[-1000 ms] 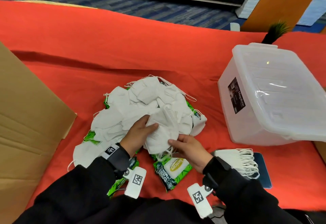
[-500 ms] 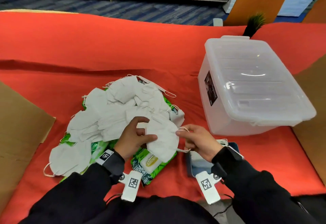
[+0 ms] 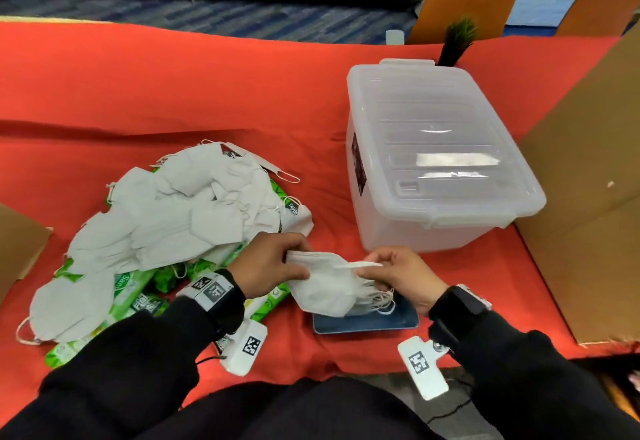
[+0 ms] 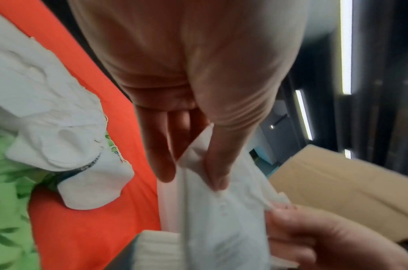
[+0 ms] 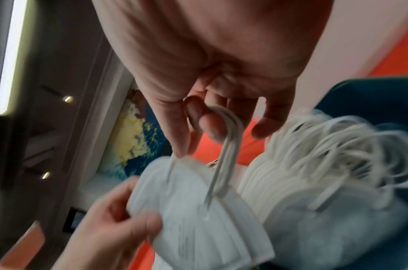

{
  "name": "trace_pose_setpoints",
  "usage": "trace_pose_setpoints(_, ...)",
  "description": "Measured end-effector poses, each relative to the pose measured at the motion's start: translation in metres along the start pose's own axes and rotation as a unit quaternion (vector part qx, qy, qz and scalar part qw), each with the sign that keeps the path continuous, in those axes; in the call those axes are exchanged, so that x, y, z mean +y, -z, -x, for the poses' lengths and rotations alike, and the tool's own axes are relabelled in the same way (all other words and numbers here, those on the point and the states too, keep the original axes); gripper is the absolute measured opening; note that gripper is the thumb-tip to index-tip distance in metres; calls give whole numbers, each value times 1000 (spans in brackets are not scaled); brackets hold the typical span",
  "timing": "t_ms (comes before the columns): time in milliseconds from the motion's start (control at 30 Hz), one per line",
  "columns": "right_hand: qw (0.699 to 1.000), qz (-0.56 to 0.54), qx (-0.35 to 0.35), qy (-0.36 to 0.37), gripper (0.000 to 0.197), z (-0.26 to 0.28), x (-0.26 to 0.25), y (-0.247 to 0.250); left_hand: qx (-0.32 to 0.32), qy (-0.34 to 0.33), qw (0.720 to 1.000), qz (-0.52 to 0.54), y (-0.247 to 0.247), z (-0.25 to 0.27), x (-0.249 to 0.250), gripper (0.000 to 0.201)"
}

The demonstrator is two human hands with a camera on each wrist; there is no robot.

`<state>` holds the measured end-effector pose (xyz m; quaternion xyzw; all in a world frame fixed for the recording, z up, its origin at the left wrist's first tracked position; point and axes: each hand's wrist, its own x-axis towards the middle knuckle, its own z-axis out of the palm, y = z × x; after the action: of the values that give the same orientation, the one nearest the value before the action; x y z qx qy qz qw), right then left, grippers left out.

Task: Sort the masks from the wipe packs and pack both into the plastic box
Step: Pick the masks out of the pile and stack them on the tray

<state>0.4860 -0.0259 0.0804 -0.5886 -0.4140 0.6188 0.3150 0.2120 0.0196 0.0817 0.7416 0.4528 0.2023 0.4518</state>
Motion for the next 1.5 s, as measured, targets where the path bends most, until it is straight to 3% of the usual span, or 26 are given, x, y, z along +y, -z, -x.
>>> trace_pose_setpoints(167, 1000, 0, 8, -4, 14, 14, 14, 57, 8, 18, 1000, -20, -23, 5, -10, 22)
trace_pose_setpoints(300, 991, 133, -15, 15, 22, 4, 45, 47, -16, -6, 990, -137, -68, -1, -12, 37)
trace_pose_setpoints(400, 968, 250, -9, 23, 34, -7, 68, 44, -51, 5, 970, -238, -92, -1, -18, 33)
trace_pose_setpoints(467, 954, 297, 15, 32, 23, -10, 74, 42, -73, 2, 953, -293, -102, 2, -23, 25)
trace_pose_setpoints(600, 954, 296, 34, 13, 21, -16, 80, 36, -74, 5, 948, -308, -109, -1, -29, 22)
trace_pose_setpoints(867, 946, 322, -34, 0, 27, -23, 77, 46, -71, -45, 905, -418, -119, -3, -32, 17)
trace_pose_setpoints(1067, 919, 391, 9, 38, 33, -23, 70, 51, -32, -74, 892, -444, -105, 1, -29, 19)
trace_pose_setpoints(1167, 910, 412, 19, 45, 26, -23, 68, 46, -43, -74, 882, -464, -108, -1, -32, 18)
trace_pose_setpoints(1333, 909, 409, 62, 54, 21, -22, 58, 41, -47, -51, 900, -431, -107, 0, -34, 17)
trace_pose_setpoints(1500, 933, 340, 69, 94, 16, -22, 35, 17, -32, 31, 964, -260, -65, 10, -39, 29)
